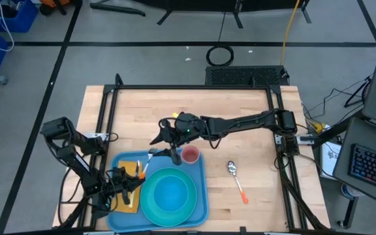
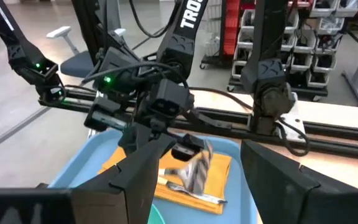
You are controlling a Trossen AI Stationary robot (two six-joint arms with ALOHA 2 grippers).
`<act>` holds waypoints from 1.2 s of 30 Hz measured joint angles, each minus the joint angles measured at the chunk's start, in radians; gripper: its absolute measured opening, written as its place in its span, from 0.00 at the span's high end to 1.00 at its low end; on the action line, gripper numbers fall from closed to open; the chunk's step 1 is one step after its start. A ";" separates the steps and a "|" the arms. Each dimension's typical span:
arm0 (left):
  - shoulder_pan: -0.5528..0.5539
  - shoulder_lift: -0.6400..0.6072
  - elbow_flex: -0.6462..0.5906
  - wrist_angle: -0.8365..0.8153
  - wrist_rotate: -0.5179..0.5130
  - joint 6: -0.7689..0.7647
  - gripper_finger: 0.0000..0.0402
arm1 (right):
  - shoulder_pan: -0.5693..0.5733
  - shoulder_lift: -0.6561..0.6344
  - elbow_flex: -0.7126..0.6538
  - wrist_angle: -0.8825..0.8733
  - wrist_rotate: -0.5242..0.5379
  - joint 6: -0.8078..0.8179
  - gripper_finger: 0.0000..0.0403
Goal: Set up tray
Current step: Put the orange fork on top of the yellow table napkin to the left of the yellow table knife on the blue tray
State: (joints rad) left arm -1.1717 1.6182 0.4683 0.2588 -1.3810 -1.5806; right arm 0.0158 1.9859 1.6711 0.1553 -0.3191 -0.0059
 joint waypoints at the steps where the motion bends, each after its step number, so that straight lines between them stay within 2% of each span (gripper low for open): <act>1: 0.003 0.000 0.000 0.000 0.000 0.004 0.98 | 0.000 0.003 0.000 0.007 0.000 0.000 0.47; 14: 0.003 0.000 0.000 0.000 -0.011 0.019 0.98 | -0.001 0.003 0.000 -0.009 0.001 0.032 0.55; 21: -0.002 0.000 0.000 0.000 -0.015 0.021 0.98 | -0.002 0.003 0.000 -0.009 0.002 0.032 0.70; 30: -0.002 -0.001 0.000 0.002 -0.018 0.025 0.98 | -0.003 0.003 0.000 -0.003 0.006 0.020 0.97; 36: -0.002 -0.001 0.000 0.004 -0.017 0.028 0.97 | -0.003 0.003 0.000 -0.003 0.014 0.024 0.99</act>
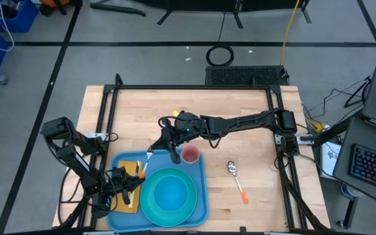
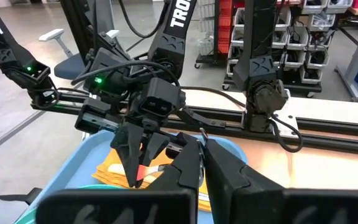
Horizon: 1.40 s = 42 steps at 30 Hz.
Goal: Set up tray
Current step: Put the orange fork on top of the yellow table napkin to the left of the yellow table knife on the blue tray
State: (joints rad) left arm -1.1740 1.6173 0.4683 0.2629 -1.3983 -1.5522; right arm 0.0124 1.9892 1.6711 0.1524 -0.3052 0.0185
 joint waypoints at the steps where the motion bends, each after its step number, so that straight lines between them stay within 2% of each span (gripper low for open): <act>1: 0.000 0.000 0.000 0.001 0.000 0.002 0.96 | 0.000 0.000 0.000 0.000 0.005 0.000 0.99; 5: -0.017 0.000 0.000 0.004 -0.010 0.015 0.92 | -0.006 0.000 0.000 0.003 0.008 0.012 1.00; 12: -0.102 -0.036 0.000 -0.005 -0.088 0.080 0.90 | -0.014 0.000 0.000 0.028 -0.004 0.025 1.00; 17: -0.127 -0.095 0.000 0.006 -0.068 0.161 0.90 | -0.013 -0.001 0.000 0.035 -0.008 0.036 1.00; 20: -0.147 -0.122 0.000 0.027 -0.023 0.253 0.90 | -0.012 -0.001 0.000 0.031 -0.006 0.036 1.00; 23: -0.178 -0.131 0.000 0.080 -0.044 0.407 0.90 | -0.011 -0.001 0.000 0.031 0.013 0.027 1.00; 26: -0.214 -0.138 0.000 0.093 -0.011 0.564 0.90 | -0.012 -0.001 0.000 0.031 0.015 0.028 1.00; 37: -0.237 -0.179 0.000 0.116 -0.033 0.777 0.90 | -0.017 -0.001 0.000 0.038 0.015 0.086 1.00; 42: -0.232 -0.272 0.000 0.110 -0.009 0.916 0.90 | -0.014 -0.001 0.000 0.032 0.018 0.094 1.00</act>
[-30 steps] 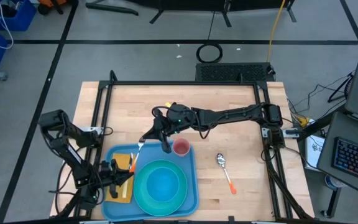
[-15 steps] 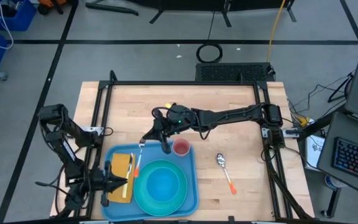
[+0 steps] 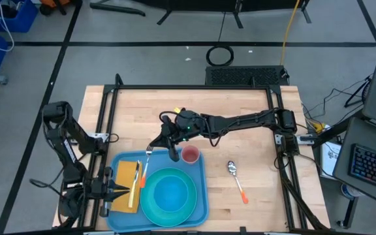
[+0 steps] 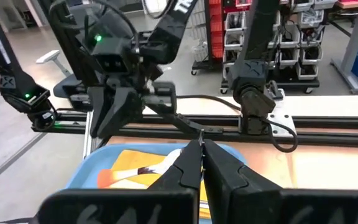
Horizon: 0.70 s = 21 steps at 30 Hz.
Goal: Set up tray
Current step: Put the orange fork on top of the yellow table napkin to the left of the yellow table knife on the blue tray
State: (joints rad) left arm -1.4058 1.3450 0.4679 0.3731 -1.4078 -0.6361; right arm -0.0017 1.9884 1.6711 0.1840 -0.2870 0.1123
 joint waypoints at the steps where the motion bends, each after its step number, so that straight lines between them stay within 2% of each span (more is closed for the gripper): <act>1: 0.000 -0.026 0.000 -0.002 0.013 0.044 0.90 | 0.000 0.000 0.000 -0.001 0.001 0.000 1.00; 9: -0.021 -0.293 0.000 -0.001 0.174 0.477 0.90 | 0.012 0.000 0.000 0.003 0.005 0.031 1.00; 12: -0.037 -0.396 0.000 -0.001 0.334 0.658 0.90 | 0.016 0.004 0.000 0.024 0.002 0.046 1.00; 14: -0.054 -0.459 0.000 -0.001 0.395 0.769 0.90 | 0.017 0.017 0.001 0.057 -0.004 0.059 1.00; 17: -0.090 -0.537 0.000 -0.022 0.369 0.870 0.90 | 0.017 0.054 0.001 0.088 -0.016 0.072 1.00; 21: -0.143 -0.636 0.000 -0.144 0.359 0.896 0.90 | 0.016 0.111 0.010 0.146 -0.057 0.122 1.00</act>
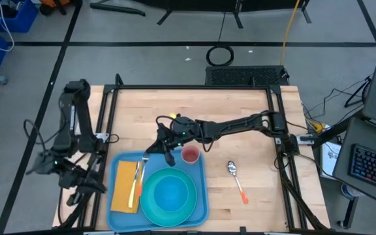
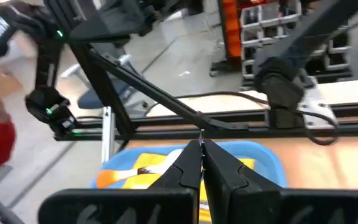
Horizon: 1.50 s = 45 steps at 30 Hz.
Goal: Set up tray
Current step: Put the orange fork on top of the yellow table napkin to the left of the yellow table knife on the blue tray
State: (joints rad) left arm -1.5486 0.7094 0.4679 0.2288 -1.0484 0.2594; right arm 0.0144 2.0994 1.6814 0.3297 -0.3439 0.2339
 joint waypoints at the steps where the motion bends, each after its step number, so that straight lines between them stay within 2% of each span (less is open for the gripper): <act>1: -0.014 -0.021 0.000 -0.028 0.007 -0.004 0.90 | -0.001 0.013 0.017 0.002 -0.001 0.007 1.00; 4: -0.053 -0.071 0.000 -0.088 0.015 -0.012 0.90 | -0.001 0.053 0.079 -0.010 -0.018 0.017 1.00; 10: -0.114 -0.125 0.000 -0.141 -0.064 -0.005 0.90 | 0.000 0.156 0.253 -0.133 -0.023 0.019 1.00; 16: -0.163 -0.137 0.000 -0.156 -0.201 -0.003 0.90 | 0.000 0.255 0.408 -0.169 -0.024 0.035 1.00; 22: -0.203 -0.134 0.000 -0.163 -0.210 0.026 0.90 | 0.000 0.338 0.506 -0.210 -0.026 0.043 1.00; 29: -0.209 -0.134 0.000 -0.212 -0.215 0.027 0.90 | 0.014 0.378 0.527 -0.201 0.002 0.010 1.00; 37: -0.209 -0.134 0.000 -0.235 -0.218 0.027 0.90 | 0.057 0.388 0.527 -0.183 0.065 -0.113 1.00; 45: -0.208 -0.134 0.000 -0.236 -0.211 0.012 0.90 | 0.083 0.389 0.517 -0.160 0.084 -0.277 1.00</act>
State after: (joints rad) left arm -1.7569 0.5755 0.4679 -0.0073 -1.2599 0.2711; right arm 0.0978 2.4882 2.1981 0.1698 -0.2595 -0.0436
